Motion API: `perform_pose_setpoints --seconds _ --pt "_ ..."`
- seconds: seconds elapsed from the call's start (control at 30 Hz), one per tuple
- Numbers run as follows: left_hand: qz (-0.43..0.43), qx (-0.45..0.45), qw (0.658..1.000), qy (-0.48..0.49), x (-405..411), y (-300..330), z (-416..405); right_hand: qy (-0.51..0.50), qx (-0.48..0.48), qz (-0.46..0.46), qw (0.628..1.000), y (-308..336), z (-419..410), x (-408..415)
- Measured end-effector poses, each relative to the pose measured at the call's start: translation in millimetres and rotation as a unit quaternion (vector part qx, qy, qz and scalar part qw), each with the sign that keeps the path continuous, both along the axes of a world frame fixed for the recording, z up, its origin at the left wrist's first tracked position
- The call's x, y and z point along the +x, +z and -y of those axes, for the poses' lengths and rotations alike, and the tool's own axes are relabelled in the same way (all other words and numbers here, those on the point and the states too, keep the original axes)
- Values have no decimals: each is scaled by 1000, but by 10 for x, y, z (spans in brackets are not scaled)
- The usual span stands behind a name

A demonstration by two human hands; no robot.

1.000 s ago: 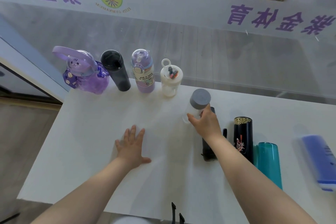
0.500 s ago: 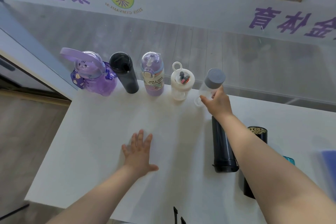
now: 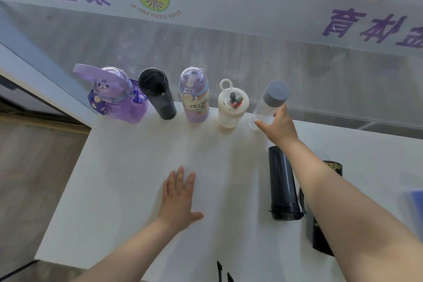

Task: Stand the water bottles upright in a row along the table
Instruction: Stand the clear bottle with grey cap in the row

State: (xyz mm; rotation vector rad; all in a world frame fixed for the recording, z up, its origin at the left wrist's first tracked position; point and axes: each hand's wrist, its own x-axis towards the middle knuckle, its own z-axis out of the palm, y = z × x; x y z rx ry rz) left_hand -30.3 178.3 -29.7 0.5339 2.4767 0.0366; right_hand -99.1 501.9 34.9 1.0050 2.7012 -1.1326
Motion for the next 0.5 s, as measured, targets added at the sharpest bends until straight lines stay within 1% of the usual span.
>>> perform_pose_setpoints --seconds 0.07,0.13,0.2,0.27,0.37,0.43,0.5 --pt "-12 31 999 -8 -24 -69 64 -10 -18 0 1000 -6 18 76" --pt "-11 31 999 -23 -44 -121 120 -34 -31 -12 999 -11 36 180" --pt "-16 24 999 -35 -66 -137 147 -46 -28 -33 998 -5 52 313" --pt "-12 22 998 -59 -94 -160 143 -26 -5 -63 998 16 54 475" --pt "-15 25 994 -107 -118 -163 81 70 62 -84 992 12 12 772" --pt "-15 26 994 -109 -118 -161 9 149 111 -84 979 -18 -29 974" --pt "-20 31 993 -113 -82 -151 -62 216 133 -76 964 -39 -41 1164"
